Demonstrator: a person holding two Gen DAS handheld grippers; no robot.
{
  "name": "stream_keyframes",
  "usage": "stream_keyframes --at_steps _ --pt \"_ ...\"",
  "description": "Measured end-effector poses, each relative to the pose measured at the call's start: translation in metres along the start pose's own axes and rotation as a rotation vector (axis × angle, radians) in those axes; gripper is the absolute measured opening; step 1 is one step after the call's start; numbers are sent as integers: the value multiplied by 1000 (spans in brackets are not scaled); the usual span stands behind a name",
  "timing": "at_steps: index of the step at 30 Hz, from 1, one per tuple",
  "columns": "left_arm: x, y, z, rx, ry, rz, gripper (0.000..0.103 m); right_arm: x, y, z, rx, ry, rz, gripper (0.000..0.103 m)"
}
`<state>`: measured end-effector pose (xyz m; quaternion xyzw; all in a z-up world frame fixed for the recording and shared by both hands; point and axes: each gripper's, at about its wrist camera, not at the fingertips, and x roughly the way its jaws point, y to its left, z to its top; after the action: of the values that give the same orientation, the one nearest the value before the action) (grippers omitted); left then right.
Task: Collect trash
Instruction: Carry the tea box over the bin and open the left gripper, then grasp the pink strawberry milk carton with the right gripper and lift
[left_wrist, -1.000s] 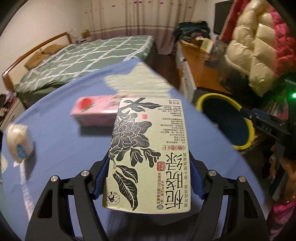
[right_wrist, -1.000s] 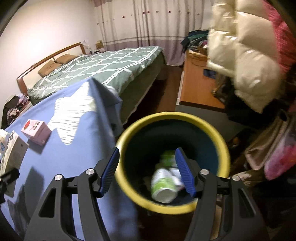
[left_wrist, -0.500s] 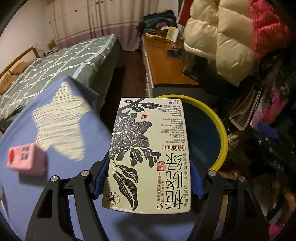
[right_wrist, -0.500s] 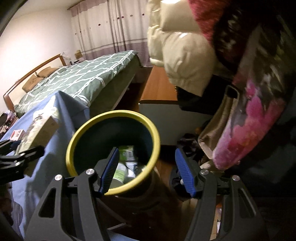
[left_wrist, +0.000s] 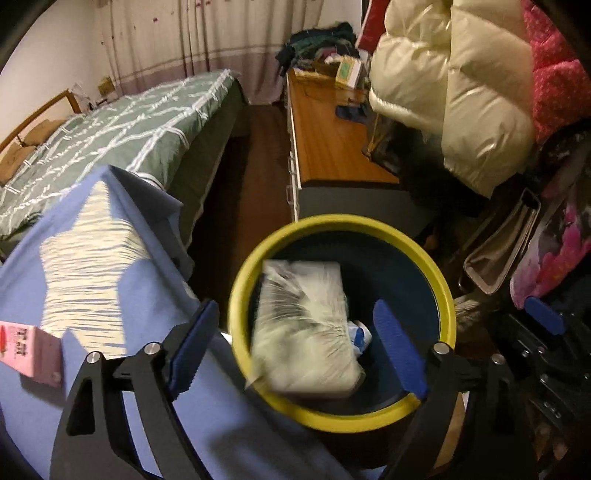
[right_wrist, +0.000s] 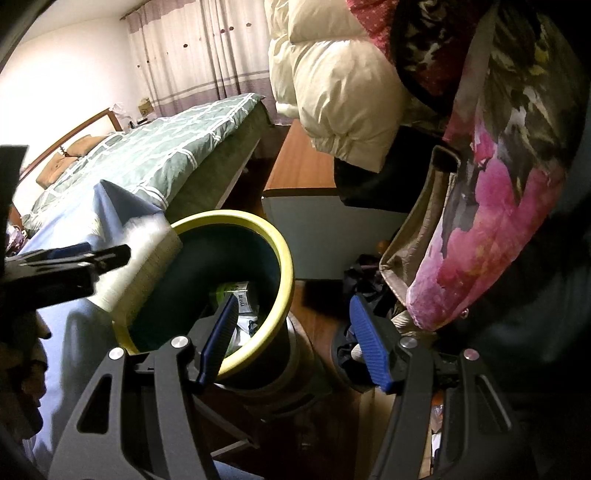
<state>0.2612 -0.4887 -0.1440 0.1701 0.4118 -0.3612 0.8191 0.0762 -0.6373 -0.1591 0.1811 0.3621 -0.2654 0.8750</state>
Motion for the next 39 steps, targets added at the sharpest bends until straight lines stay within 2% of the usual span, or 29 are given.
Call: stream_keyframes --at_steps 6,11,15,21,26,28,29,32,33,35,38,39 --pt "-53 34 -19 -34 -83 3 89 -2 14 -1 -21 0 17 60" --pt "-104 78 -57 -78 -168 77 91 -7 34 0 -54 -11 33 61" --pt "-144 126 -98 -142 -242 185 93 -11 58 0 -99 -15 64 61" --pt "-199 221 -171 -314 -305 363 94 -14 99 1 -159 -5 119 62" --pt "-233 294 -229 -447 -321 529 94 -13 153 4 -236 2 173 62" --pt "-243 317 -248 -483 -319 575 94 -10 188 9 -275 14 227 62" --pt "-248 328 -259 -504 -321 596 94 -9 192 9 -280 16 238 62" --pt "-253 350 -281 -544 -308 618 95 -8 237 14 -337 24 335 62" --pt "-254 357 -289 -551 -304 624 95 -4 262 17 -382 38 381 62" --pt "-251 365 -293 -577 -292 606 95 0 284 20 -425 52 430 63" --pt "-253 371 -298 -597 -316 588 95 14 336 21 -567 74 492 73" --pt "-251 370 -297 -598 -313 582 95 15 341 21 -583 74 495 78"
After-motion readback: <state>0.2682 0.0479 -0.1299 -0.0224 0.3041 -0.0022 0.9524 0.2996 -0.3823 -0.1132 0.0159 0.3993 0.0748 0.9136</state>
